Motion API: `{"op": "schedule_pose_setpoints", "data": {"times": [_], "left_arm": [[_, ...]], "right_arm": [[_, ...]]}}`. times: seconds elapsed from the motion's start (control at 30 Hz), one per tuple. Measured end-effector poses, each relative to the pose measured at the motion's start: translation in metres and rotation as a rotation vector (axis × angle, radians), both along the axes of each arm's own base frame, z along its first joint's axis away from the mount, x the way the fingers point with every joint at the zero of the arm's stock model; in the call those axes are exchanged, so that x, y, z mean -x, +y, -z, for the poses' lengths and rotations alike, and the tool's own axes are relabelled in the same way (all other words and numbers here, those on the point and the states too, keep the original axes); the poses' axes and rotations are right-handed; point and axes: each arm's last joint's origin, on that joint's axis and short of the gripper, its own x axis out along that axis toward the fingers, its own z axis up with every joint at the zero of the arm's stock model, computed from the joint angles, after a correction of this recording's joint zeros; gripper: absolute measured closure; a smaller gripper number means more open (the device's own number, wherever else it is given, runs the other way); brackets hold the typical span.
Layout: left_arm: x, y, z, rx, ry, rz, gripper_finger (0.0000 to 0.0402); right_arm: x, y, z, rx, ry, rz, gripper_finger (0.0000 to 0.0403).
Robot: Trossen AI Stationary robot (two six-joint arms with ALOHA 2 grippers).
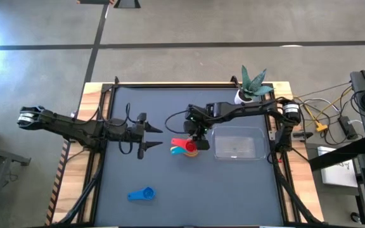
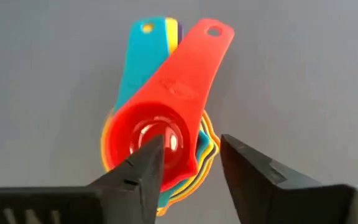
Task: Nest measuring cups in basket
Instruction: Stack the blue measuring cup on top of the red measuring cup
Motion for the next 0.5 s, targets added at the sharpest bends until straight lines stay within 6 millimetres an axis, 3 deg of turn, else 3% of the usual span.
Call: {"op": "schedule_pose_setpoints", "data": {"times": [0.17, 0.5], "left_arm": [[0.000, 0.000, 0.002, 0.015, 0.016, -0.004, 0.0198], [0.001, 0.000, 0.005, 0.063, 0.050, -0.020, 0.0198]], "right_arm": [[0.009, 0.009, -0.025, -0.031, -0.034, 0.037, 0.0236], [0.030, 0.063, -0.055, -0.013, -0.102, -0.013, 0.0257]]}}
